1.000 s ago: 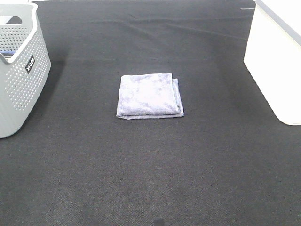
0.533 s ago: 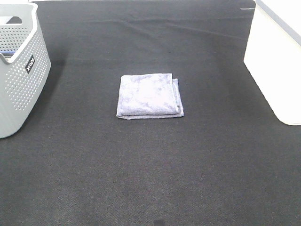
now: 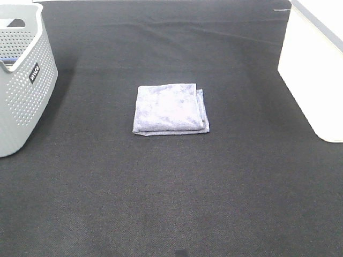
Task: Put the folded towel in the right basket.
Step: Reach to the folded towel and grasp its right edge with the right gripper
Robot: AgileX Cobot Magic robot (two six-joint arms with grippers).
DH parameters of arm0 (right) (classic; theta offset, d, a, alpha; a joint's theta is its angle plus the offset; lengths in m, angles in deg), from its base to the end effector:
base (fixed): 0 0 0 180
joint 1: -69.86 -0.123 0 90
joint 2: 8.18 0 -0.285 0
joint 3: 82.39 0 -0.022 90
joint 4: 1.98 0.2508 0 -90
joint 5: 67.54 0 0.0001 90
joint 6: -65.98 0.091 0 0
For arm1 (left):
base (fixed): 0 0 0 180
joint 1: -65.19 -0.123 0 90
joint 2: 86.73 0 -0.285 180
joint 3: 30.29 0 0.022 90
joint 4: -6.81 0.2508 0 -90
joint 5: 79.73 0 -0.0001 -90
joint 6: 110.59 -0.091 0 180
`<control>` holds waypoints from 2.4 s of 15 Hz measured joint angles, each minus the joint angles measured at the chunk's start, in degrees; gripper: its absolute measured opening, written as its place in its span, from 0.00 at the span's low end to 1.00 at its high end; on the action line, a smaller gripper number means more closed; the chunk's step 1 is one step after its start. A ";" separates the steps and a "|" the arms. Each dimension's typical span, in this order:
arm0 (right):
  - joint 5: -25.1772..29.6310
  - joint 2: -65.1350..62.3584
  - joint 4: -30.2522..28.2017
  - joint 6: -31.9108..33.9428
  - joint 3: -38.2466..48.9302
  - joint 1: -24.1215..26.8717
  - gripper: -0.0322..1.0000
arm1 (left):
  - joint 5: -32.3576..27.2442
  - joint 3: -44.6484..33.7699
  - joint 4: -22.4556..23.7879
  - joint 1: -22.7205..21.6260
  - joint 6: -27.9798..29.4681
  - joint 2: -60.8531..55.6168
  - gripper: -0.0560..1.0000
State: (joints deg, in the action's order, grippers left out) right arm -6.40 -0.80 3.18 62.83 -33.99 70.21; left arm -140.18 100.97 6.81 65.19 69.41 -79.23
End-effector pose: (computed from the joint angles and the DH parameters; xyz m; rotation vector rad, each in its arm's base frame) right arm -0.0067 0.0072 0.2778 -0.0548 2.0373 0.0694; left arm -0.0050 0.0000 0.2769 0.0000 2.0366 0.0000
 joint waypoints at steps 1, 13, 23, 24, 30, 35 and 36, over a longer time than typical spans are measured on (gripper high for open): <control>0.00 0.00 0.00 0.00 0.00 0.00 0.69 | 0.00 0.00 0.00 0.00 0.00 0.00 0.98; 0.00 0.00 0.00 0.00 0.00 0.00 0.69 | 0.00 0.00 0.00 0.00 0.00 0.00 0.98; 0.00 0.00 0.00 0.00 0.00 0.00 0.69 | 0.00 0.00 0.00 0.00 0.00 0.00 0.98; 0.00 0.00 0.00 0.00 0.00 0.00 0.69 | 0.00 0.00 0.00 0.00 0.00 0.00 0.98; -0.06 0.11 0.00 0.00 0.00 0.00 0.69 | 0.00 0.00 0.00 0.00 0.00 0.00 0.98; -10.03 14.27 0.00 0.00 -5.90 0.00 0.69 | 0.00 0.00 0.00 0.00 0.00 0.00 0.98; -10.89 16.04 0.00 0.00 -6.76 0.00 0.69 | 0.00 0.00 0.00 0.00 0.00 0.00 0.98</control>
State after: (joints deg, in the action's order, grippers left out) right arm -17.29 15.24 3.18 62.83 -40.75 70.21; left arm -140.18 100.97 6.81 65.19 69.41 -79.23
